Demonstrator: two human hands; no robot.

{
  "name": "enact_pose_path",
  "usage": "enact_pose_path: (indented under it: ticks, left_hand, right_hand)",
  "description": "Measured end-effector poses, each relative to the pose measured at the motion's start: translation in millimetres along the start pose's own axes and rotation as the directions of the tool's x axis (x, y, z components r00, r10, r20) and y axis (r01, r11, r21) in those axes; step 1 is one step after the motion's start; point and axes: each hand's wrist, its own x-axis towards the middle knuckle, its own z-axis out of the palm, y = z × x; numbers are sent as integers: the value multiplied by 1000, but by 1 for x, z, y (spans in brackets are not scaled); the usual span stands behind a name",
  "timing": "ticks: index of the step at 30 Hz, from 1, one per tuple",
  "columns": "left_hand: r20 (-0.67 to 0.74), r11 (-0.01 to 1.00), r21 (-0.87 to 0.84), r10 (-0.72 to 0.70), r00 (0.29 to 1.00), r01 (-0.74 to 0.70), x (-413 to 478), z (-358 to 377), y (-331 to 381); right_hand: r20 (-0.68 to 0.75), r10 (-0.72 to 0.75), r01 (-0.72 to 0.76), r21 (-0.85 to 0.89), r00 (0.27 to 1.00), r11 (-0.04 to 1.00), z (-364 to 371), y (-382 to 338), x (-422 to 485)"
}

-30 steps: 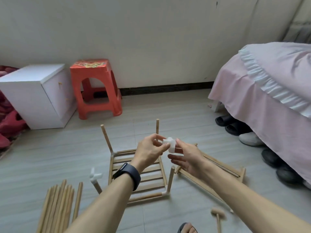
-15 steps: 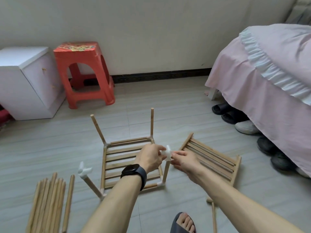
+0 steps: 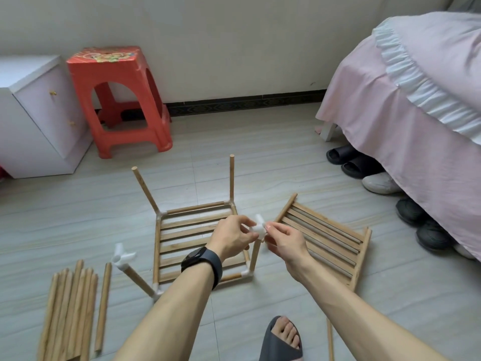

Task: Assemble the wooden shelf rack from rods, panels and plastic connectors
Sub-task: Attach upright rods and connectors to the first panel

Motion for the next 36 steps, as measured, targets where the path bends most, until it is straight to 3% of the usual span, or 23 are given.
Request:
enact_pose_path:
  ticks: [9,18,36]
  left_hand:
    - [16,991,133,-29,999,27,3,7,-9]
    - [-23,962,272,17,1000,-10,3,9,-8]
    - [-2,963,269,1,1000,0,5,9,-18]
  right_hand:
    - [15,-44,45,-124,999,991,3,5,8]
    - [26,2,0,-85,1000,996,-1,19,6]
    - [34,-2,9,-220,999,975,-1,21,20]
